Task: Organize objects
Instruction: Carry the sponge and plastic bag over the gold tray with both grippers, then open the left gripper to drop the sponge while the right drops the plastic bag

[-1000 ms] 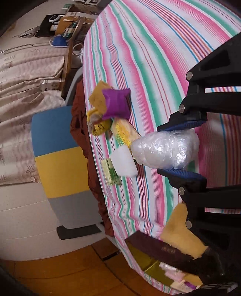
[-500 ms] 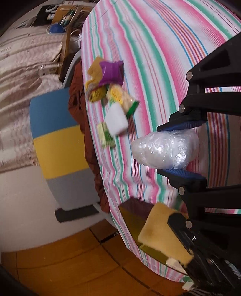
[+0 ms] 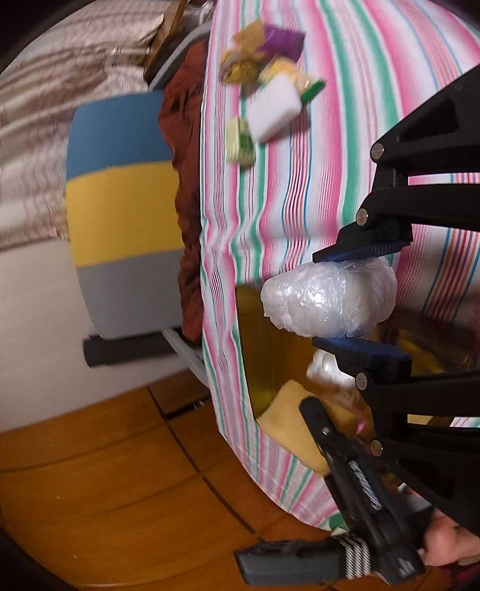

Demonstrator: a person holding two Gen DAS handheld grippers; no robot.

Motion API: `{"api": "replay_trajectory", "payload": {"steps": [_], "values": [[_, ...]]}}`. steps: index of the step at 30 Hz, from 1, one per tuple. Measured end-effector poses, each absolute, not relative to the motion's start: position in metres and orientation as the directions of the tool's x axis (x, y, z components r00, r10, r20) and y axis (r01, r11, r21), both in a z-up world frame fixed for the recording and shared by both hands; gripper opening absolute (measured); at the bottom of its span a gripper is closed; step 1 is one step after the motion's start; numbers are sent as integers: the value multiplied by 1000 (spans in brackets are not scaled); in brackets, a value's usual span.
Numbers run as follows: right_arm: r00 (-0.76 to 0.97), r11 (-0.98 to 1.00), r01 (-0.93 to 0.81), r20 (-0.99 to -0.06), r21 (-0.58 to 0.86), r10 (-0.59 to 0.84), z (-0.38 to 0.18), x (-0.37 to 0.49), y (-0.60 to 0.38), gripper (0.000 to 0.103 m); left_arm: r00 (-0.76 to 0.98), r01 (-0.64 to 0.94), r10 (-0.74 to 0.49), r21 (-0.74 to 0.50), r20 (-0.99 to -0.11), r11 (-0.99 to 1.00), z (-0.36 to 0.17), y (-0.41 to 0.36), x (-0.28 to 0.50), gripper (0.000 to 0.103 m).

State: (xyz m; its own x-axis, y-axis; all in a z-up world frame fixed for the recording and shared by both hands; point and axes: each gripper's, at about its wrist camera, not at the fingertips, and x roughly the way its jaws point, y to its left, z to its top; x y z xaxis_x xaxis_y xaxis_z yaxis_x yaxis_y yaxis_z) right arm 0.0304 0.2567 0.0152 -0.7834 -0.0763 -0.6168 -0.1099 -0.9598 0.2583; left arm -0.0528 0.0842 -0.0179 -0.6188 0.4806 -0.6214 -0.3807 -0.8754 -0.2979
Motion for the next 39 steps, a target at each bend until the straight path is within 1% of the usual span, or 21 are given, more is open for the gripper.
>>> {"api": "replay_trajectory", "payload": {"steps": [6,10,13,15,17,19,21,23,28,32,37,38,39], "values": [[-734,-959,-38,-659,282,-165,15,-10,226,37,-604,-273,405,-299,-686,-914,-29,46,-96,45],[-698,-959,-19,-691,283,-190,12,-31,211,37,-600,-219,363,-289,-713,-932,-36,29,-118,45],[-684,-959,-9,-701,285,-202,10,-45,202,37,-589,-186,356,-306,-726,-934,-37,20,-127,56],[-674,-957,-3,-707,290,-212,8,-54,198,37,-597,-159,353,-325,-720,-932,-37,12,-129,76],[-664,-955,-3,-714,297,-220,6,-60,195,37,-611,-146,355,-340,-708,-929,-34,6,-128,82],[-654,-953,-3,-721,304,-228,4,-65,193,37,-622,-125,357,-362,-697,-924,-31,-4,-124,85],[-641,-952,-6,-732,305,-230,-1,-73,190,37,-638,-91,350,-385,-685,-918,-28,-13,-120,92],[-627,-952,-15,-745,306,-229,-5,-82,187,37,-670,-31,309,-390,-675,-920,-23,-24,-115,98],[-592,-944,-39,-769,328,-242,-15,-103,186,37,-712,29,230,-355,-664,-935,-18,-35,-97,100],[-573,-946,-47,-784,322,-239,-21,-121,181,37,-724,32,234,-371,-649,-928,-18,-44,-80,100],[-535,-946,-52,-809,320,-245,-34,-141,174,39,-729,30,216,-346,-649,-938,-18,-47,-74,100],[-530,-946,-53,-812,319,-244,-37,-143,173,40,-726,32,218,-349,-652,-937,-19,-48,-74,100],[-525,-947,-59,-816,316,-240,-39,-145,172,43,-721,33,223,-354,-656,-934,-20,-48,-74,100]]}}
